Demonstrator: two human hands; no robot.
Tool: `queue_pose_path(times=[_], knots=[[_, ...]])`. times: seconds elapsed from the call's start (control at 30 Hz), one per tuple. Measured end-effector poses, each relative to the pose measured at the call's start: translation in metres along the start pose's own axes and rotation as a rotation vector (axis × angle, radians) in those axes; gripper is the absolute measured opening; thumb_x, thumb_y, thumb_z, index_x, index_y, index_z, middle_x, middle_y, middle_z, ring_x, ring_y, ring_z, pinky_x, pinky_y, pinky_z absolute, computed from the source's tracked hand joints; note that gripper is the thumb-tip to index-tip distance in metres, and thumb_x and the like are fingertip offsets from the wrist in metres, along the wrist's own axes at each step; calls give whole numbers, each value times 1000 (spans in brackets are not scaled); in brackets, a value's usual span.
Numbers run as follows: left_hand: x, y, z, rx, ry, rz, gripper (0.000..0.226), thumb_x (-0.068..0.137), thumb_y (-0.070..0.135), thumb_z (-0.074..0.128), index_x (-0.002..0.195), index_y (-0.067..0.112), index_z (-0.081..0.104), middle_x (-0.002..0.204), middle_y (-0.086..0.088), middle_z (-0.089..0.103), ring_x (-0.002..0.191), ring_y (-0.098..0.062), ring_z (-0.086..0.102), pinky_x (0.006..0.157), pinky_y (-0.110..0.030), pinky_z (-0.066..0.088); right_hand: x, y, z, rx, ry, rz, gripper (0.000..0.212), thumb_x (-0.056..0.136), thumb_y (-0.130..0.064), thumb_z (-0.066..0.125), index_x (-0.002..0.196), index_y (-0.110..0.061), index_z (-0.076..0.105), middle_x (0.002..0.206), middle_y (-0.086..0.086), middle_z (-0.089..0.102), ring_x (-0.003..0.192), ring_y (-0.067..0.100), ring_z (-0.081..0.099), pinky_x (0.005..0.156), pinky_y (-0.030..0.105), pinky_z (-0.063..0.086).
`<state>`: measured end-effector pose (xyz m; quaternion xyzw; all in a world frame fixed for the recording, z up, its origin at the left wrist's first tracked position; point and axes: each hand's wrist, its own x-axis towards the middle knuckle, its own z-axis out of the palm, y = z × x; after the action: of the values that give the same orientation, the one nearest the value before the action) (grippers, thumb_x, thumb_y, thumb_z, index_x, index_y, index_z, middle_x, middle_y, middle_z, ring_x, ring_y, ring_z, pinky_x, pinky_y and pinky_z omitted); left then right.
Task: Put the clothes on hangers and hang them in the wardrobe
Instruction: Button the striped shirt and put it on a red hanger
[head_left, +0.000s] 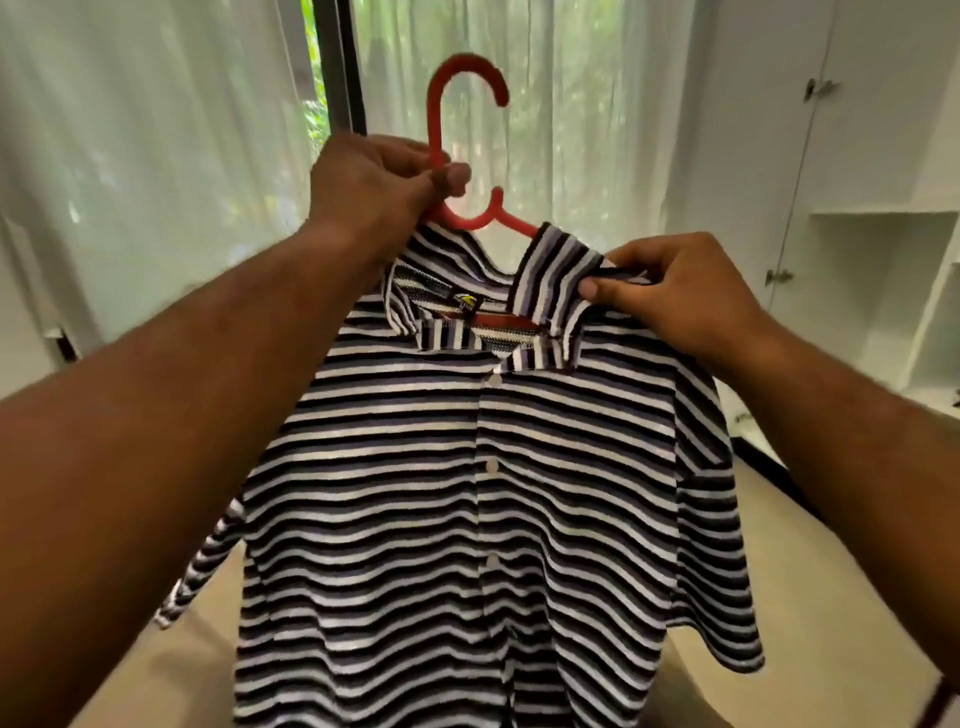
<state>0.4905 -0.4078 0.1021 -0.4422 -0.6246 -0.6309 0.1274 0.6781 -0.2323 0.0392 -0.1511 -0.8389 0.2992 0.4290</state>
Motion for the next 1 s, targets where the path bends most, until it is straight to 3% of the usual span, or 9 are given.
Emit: queue_pose_path(times=[0.07, 0.2, 0.43, 0.53, 0.67, 0.77, 0.83, 1.0], knots=[[25, -13, 24, -4, -12, 11, 21, 80, 26, 83, 91, 8, 81, 94, 6, 74, 82, -12, 73, 76, -31, 63, 32, 22, 5, -17, 93, 31, 26, 77, -39, 86, 96, -22, 78, 89, -7, 74, 86, 12, 70, 88, 36, 58], [93, -24, 71, 11, -42, 7, 14, 79, 33, 83, 86, 21, 81, 84, 8, 78, 78, -11, 74, 75, -30, 63, 109, 55, -8, -39, 202, 49, 27, 74, -38, 88, 93, -25, 74, 87, -8, 71, 84, 13, 68, 86, 36, 58], [214, 33, 153, -39, -63, 55, 15, 83, 35, 80, 89, 21, 79, 86, 5, 78, 77, -12, 75, 76, -29, 62, 235, 77, -106, -55, 284, -35, 28, 75, -38, 87, 96, -27, 71, 90, -8, 70, 83, 14, 67, 81, 31, 57], [263, 78, 203, -89, -97, -7, 20, 81, 30, 82, 92, 14, 80, 84, -2, 78, 80, -20, 76, 77, -36, 63, 278, 78, -180, -84, 195, -26, 26, 77, -38, 86, 96, -28, 71, 91, -10, 70, 87, 13, 67, 81, 29, 53], [318, 131, 287, -100, -174, -35, 19, 77, 22, 87, 89, 10, 80, 87, -4, 79, 76, -21, 75, 80, -38, 62, 324, 89, -293, -46, -23, 22, 33, 80, -46, 79, 110, -34, 72, 98, -16, 73, 89, -2, 68, 79, 18, 50], [344, 163, 344, -44, -261, -28, 19, 78, 23, 86, 92, 11, 80, 90, 0, 79, 75, -16, 76, 71, -26, 61, 353, 109, -351, -101, -43, 33, 24, 89, -50, 69, 106, -34, 77, 95, -20, 75, 85, -13, 66, 76, 11, 46], [360, 183, 376, 8, -286, -17, 20, 77, 25, 87, 92, 13, 80, 88, 2, 78, 69, -9, 75, 64, -15, 55, 373, 119, -381, -149, -63, 65, 21, 90, -48, 70, 102, -34, 79, 92, -20, 76, 84, -11, 67, 75, 13, 47], [396, 210, 416, 60, -292, -34, 21, 74, 32, 88, 89, 18, 81, 84, 6, 77, 67, -1, 72, 66, -9, 51, 403, 118, -425, -152, 24, 85, 9, 84, -36, 80, 92, -32, 80, 84, -17, 76, 82, -5, 68, 75, 17, 49]])
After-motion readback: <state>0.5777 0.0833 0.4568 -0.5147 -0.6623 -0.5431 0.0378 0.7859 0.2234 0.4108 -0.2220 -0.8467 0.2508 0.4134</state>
